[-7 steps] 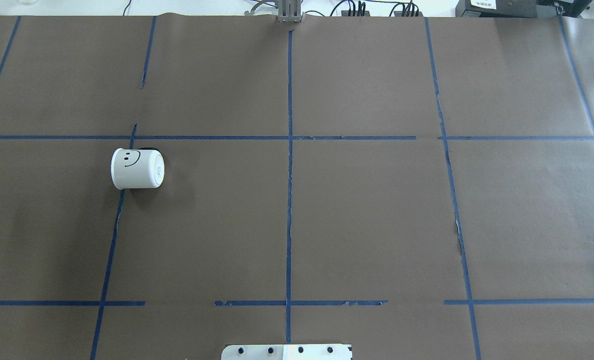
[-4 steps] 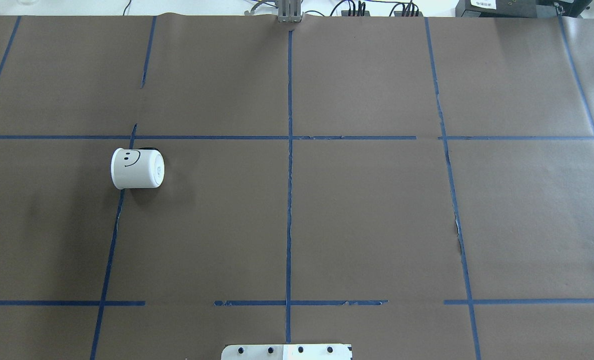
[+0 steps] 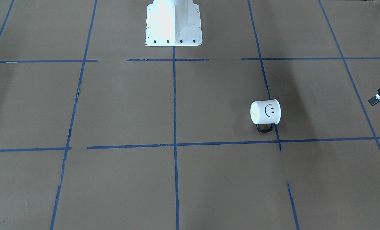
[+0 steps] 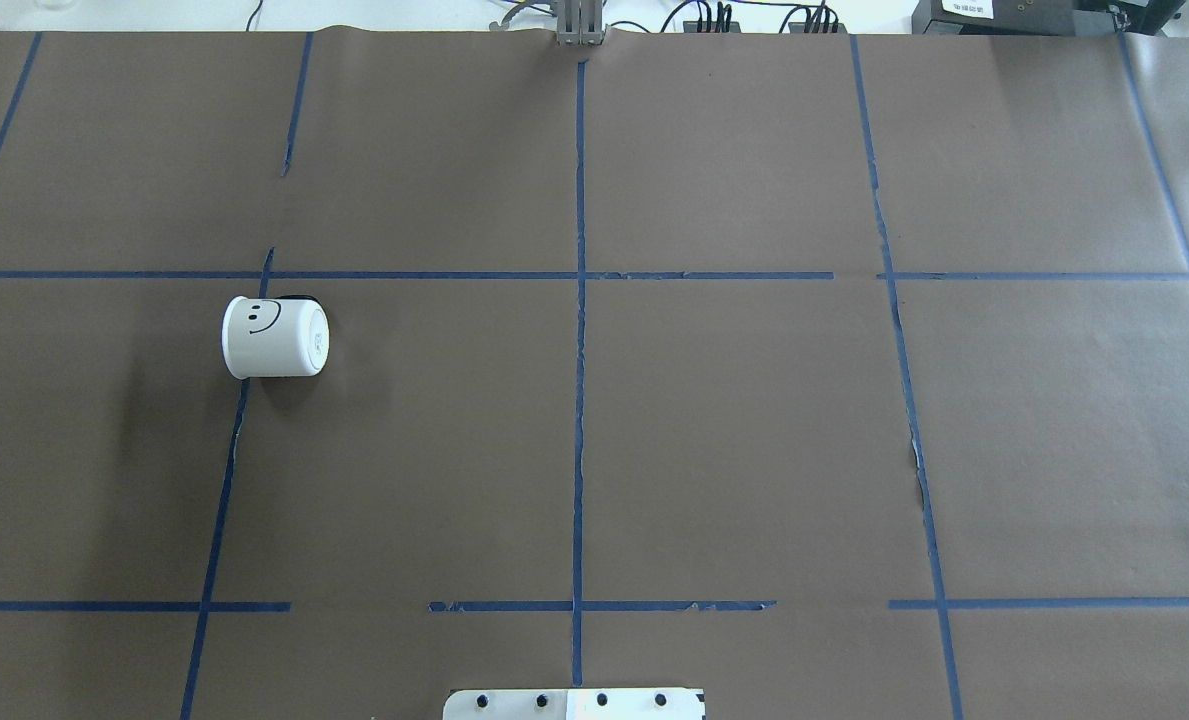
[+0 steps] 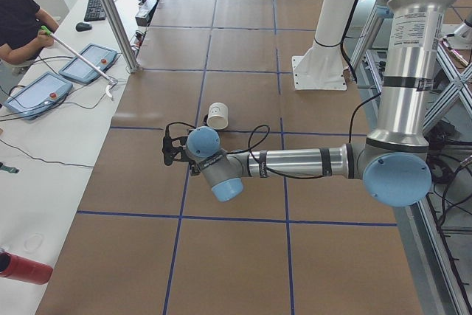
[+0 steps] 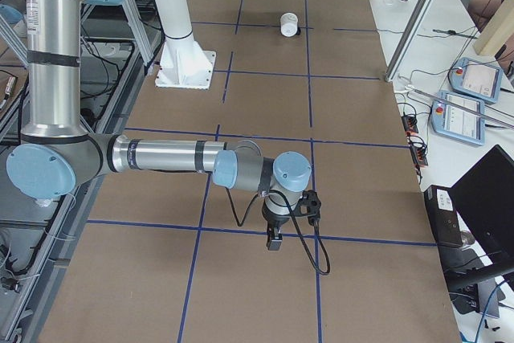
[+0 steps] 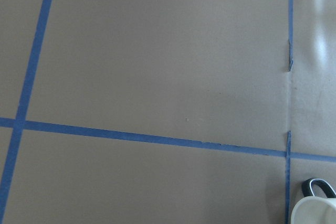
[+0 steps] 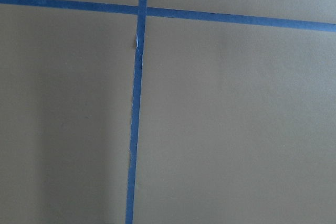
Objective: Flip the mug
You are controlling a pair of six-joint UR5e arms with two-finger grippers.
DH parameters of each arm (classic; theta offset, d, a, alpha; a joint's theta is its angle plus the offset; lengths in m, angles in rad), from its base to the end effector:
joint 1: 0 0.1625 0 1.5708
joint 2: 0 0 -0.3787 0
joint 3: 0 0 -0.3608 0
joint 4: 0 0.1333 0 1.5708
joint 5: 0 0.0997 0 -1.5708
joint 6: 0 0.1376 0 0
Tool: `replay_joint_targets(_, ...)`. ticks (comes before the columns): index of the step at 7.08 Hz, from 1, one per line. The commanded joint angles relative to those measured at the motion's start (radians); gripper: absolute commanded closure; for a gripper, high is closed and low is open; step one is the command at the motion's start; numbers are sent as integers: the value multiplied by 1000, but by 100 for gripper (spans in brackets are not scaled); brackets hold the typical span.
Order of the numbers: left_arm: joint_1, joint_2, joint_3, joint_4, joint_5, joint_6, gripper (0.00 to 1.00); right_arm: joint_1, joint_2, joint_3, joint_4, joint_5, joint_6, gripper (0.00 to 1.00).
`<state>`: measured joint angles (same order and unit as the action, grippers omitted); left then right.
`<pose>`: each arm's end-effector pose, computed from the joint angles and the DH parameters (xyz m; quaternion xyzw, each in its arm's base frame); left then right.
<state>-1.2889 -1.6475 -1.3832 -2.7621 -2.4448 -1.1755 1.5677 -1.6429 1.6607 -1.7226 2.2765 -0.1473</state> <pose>0.1159 -0.5000 0.5337 0.1059 0.5811 -0.1394 0.7948 0.0428 -0.4184 0.6509 -0.0378 -0.3484 -0.0473 0.9354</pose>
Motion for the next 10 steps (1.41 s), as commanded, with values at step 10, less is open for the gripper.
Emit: replay_joint_targets(10, 462, -115, 228, -811, 523, -745, 0, 0, 0, 1, 0, 0, 0, 0)
